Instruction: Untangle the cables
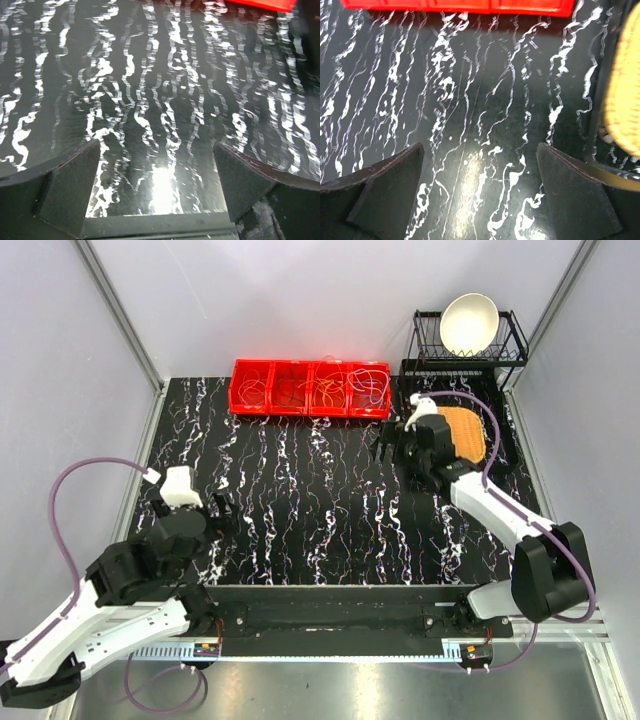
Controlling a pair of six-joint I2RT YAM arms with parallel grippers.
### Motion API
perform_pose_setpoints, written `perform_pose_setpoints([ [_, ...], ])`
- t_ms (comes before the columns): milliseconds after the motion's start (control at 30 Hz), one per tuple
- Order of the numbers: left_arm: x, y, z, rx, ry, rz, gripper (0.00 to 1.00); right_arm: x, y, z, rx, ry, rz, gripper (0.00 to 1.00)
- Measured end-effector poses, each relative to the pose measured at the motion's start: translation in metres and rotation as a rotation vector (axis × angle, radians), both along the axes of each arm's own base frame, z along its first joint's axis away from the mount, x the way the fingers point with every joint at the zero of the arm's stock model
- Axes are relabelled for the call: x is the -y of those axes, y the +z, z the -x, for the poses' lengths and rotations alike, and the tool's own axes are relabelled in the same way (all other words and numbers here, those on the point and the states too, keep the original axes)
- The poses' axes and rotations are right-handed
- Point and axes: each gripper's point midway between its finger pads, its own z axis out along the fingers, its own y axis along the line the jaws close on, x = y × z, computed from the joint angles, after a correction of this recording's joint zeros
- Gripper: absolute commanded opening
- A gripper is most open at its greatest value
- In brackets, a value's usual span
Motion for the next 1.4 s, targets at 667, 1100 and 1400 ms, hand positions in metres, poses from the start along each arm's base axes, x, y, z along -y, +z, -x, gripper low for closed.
perform_pose_setpoints([
  [667, -0.077, -0.099, -0.082, 0.079, 0.468, -0.243, 0.98, -0.008, -0.006, 0.071, 0.046, 0.14, -0.156, 1.0],
  [1100, -0.105, -0.14, -0.117, 0.232, 0.525, -0.285, 0.99, 0.0, -0.013, 0.074, 0.025, 0.075, -0.185, 1.0],
  [1400, -0.08, -0.141, -0.153, 0.331, 0.308, -0.346, 0.99, 0.009, -0.001, 0.082, 0.053, 0.037, -0.202, 1.0],
])
